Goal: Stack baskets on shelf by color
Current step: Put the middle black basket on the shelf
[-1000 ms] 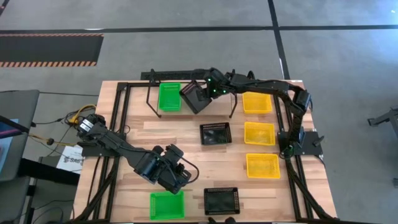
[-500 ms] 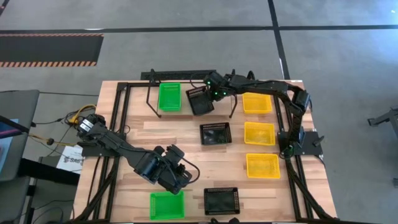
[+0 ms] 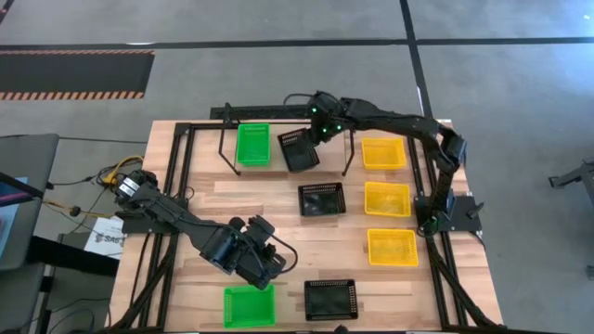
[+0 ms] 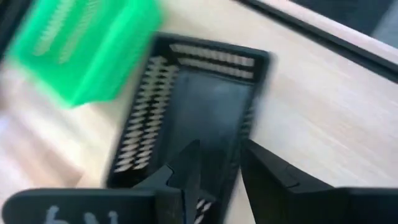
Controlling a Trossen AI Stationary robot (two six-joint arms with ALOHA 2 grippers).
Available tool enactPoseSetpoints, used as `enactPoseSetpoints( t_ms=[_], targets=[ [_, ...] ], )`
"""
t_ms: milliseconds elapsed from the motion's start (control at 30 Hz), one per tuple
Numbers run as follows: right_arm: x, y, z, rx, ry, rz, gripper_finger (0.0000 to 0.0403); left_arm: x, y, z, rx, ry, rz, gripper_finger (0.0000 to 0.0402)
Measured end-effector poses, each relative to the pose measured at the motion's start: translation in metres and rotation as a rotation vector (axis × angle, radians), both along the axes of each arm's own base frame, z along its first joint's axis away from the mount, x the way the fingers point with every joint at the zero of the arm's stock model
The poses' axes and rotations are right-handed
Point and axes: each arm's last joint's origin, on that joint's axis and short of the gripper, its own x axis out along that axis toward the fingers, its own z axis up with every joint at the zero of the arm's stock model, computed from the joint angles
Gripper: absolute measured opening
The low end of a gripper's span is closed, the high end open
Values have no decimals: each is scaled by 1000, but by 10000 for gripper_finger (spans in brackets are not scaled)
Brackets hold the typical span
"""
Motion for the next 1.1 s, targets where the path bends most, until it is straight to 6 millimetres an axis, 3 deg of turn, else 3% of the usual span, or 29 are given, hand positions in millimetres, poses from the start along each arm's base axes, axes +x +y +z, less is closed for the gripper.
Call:
enactPoseSetpoints(
  t_ms=[133, 333, 567, 833, 1100],
  targets=[
    [5, 23, 9, -1, 57, 193, 110, 1, 2, 0, 0, 1, 7, 130],
    [2, 57, 10, -36, 244, 416, 13, 2, 3, 0, 0, 1, 10, 130],
    [6, 82, 7, -137, 329, 537, 5, 2, 3, 0, 0, 0, 10, 130],
    [-3, 72, 6, -248, 480, 477, 2, 2, 3, 0, -4, -4, 20, 130],
    [-10, 53, 2, -209, 478, 368, 1, 2, 3, 0, -3, -5, 21, 130]
  ],
)
